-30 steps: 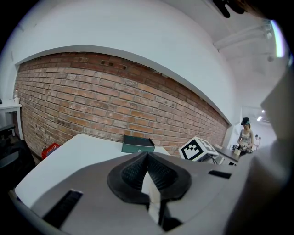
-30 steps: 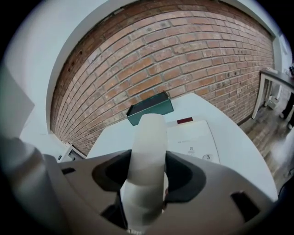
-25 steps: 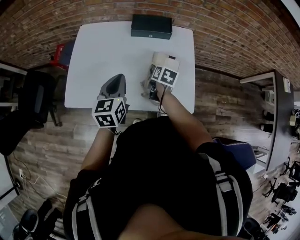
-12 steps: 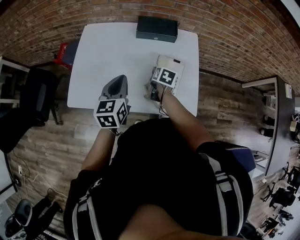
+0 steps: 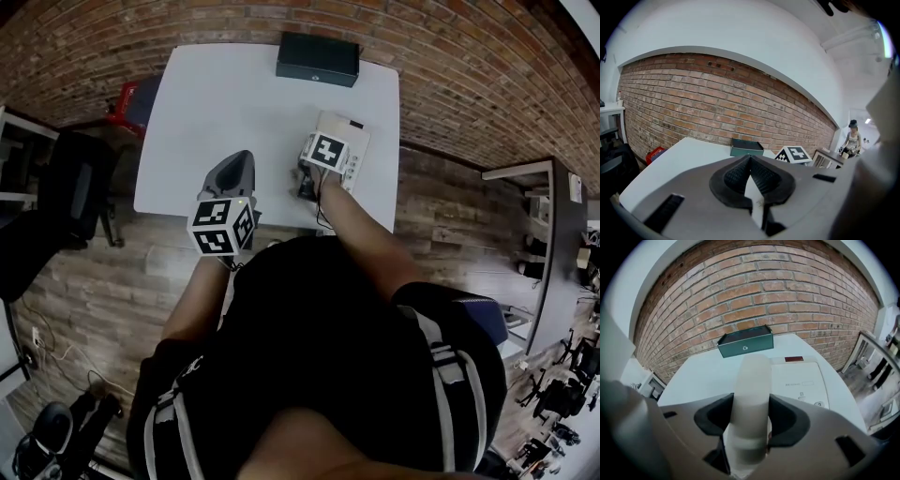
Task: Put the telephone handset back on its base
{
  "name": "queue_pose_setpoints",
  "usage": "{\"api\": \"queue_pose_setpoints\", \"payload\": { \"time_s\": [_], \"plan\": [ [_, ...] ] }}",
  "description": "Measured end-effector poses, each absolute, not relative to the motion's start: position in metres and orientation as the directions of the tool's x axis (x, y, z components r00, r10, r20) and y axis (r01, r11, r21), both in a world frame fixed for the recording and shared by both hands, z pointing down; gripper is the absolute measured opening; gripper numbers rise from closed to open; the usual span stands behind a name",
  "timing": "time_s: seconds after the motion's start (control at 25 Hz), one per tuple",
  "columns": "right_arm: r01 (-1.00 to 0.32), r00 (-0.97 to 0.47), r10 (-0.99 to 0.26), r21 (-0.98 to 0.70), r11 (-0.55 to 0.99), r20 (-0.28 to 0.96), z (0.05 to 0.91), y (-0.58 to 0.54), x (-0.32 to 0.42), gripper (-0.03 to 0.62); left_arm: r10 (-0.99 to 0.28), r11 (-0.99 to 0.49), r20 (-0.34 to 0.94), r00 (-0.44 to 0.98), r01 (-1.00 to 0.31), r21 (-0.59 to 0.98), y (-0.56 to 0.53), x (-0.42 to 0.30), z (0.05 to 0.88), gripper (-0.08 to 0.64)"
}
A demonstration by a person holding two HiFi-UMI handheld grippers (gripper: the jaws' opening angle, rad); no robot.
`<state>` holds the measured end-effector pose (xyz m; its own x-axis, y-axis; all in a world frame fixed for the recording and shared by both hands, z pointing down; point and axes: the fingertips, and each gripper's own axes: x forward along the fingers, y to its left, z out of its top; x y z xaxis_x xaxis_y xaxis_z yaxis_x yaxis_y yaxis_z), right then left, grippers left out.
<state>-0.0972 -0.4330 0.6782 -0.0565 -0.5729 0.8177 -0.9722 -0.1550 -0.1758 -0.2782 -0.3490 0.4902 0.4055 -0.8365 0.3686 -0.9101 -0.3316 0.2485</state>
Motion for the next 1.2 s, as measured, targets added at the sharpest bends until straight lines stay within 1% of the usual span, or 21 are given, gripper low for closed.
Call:
{"api": "queue_pose_setpoints", "payload": {
  "time_s": [0.08, 0.2, 0.28, 0.36, 0.52, 0.68, 0.8, 0.88, 0.92, 0.96, 1.0, 1.08, 1.2],
  "plan": [
    [-0.978, -0.013, -0.55, -0.125, -0.165, 0.835, 0.681, -0.433, -0.099, 0.209, -0.835, -0.336, 0.367, 0.409, -0.909, 0.248, -0.349, -0.278, 0.49, 0.002],
    [-0.98, 0.013, -0.535, -0.097, -0.177, 0.845, 0.686, -0.435, -0.105, 0.208, -0.837, -0.335, 0.366, 0.407, -0.91, 0.247, -0.347, -0.279, 0.489, 0.002],
    [-0.978, 0.045, -0.534, -0.071, -0.195, 0.844, 0.687, -0.436, -0.104, 0.208, -0.839, -0.331, 0.366, 0.403, -0.911, 0.246, -0.346, -0.279, 0.489, 0.002],
    [-0.976, 0.046, -0.551, -0.081, -0.204, 0.833, 0.686, -0.437, -0.105, 0.209, -0.841, -0.327, 0.365, 0.401, -0.912, 0.248, -0.344, -0.28, 0.489, 0.002],
    [-0.969, -0.054, -0.601, -0.188, -0.162, 0.797, 0.68, -0.438, -0.113, 0.244, -0.838, -0.328, 0.365, 0.405, -0.909, 0.255, -0.34, -0.28, 0.49, 0.002],
    [-0.968, -0.089, -0.659, -0.222, -0.121, 0.747, 0.66, -0.438, -0.107, 0.255, -0.831, -0.337, 0.368, 0.417, -0.904, 0.264, -0.34, -0.273, 0.496, 0.002],
    [-0.952, -0.172, -0.726, -0.302, -0.051, 0.665, 0.635, -0.44, -0.108, 0.253, -0.828, -0.345, 0.363, 0.427, -0.899, 0.269, -0.343, -0.265, 0.497, 0.002],
    [-0.938, -0.216, -0.786, -0.346, 0.002, 0.58, 0.61, -0.441, -0.103, 0.252, -0.827, -0.351, 0.358, 0.434, -0.895, 0.274, -0.346, -0.258, 0.496, 0.002],
    [-0.934, -0.233, -0.817, -0.356, 0.037, 0.528, 0.597, -0.442, -0.099, 0.232, -0.826, -0.356, 0.354, 0.438, -0.893, 0.275, -0.349, -0.254, 0.495, 0.002],
    [-0.933, -0.248, -0.845, -0.352, 0.076, 0.473, 0.583, -0.442, -0.095, 0.069, -0.825, -0.361, 0.35, 0.443, -0.891, 0.276, -0.351, -0.25, 0.493, 0.002],
    [-0.935, -0.258, -0.868, -0.336, 0.115, 0.423, 0.568, -0.442, -0.09, 0.017, -0.825, -0.367, 0.345, 0.448, -0.888, 0.276, -0.354, -0.246, 0.49, 0.002],
    [-0.934, -0.279, -0.894, -0.313, 0.169, 0.35, 0.54, -0.439, -0.081, 0.005, -0.825, -0.378, 0.334, 0.457, -0.884, 0.276, -0.361, -0.238, 0.485, 0.002],
    [-0.935, -0.288, -0.918, -0.289, 0.208, 0.272, 0.503, -0.434, -0.067, 0.0, -0.827, -0.387, 0.319, 0.463, -0.881, 0.273, -0.371, -0.228, 0.478, 0.002]
  ]
}}
